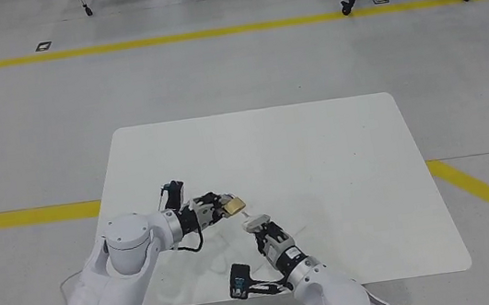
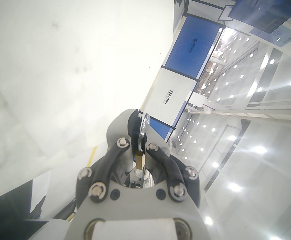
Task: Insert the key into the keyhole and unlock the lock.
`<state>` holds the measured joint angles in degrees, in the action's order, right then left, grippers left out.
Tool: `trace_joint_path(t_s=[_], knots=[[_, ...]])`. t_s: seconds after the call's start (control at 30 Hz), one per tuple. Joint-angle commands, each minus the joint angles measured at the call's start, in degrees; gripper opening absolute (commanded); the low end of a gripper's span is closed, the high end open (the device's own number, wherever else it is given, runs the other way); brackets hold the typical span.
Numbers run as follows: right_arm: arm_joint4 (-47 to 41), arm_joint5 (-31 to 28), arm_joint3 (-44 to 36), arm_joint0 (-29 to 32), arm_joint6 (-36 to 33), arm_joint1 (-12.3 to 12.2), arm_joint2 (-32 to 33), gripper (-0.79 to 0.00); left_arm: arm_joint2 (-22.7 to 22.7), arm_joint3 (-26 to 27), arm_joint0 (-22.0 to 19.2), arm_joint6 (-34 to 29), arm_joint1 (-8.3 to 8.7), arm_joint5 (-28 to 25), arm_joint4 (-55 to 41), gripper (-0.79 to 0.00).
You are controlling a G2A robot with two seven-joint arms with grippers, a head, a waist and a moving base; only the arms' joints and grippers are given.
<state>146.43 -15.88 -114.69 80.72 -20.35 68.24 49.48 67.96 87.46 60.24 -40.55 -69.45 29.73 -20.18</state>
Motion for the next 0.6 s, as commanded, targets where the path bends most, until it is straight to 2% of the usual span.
trace_joint_path(t_s=[0.0,0.57], knots=[[0.6,0.1,0.4,-0.2,-0.3,0.2,-0.4,-0.785,-0.3,0.0,0.0,-0.1,0.02,0.1,0.0,-0.785],[3.6,-0.6,1.4,-0.2,-3.2,1.6,-1.6,-0.785,-0.6,0.2,0.1,0.0,0.35,0.1,-1.2,-0.785]])
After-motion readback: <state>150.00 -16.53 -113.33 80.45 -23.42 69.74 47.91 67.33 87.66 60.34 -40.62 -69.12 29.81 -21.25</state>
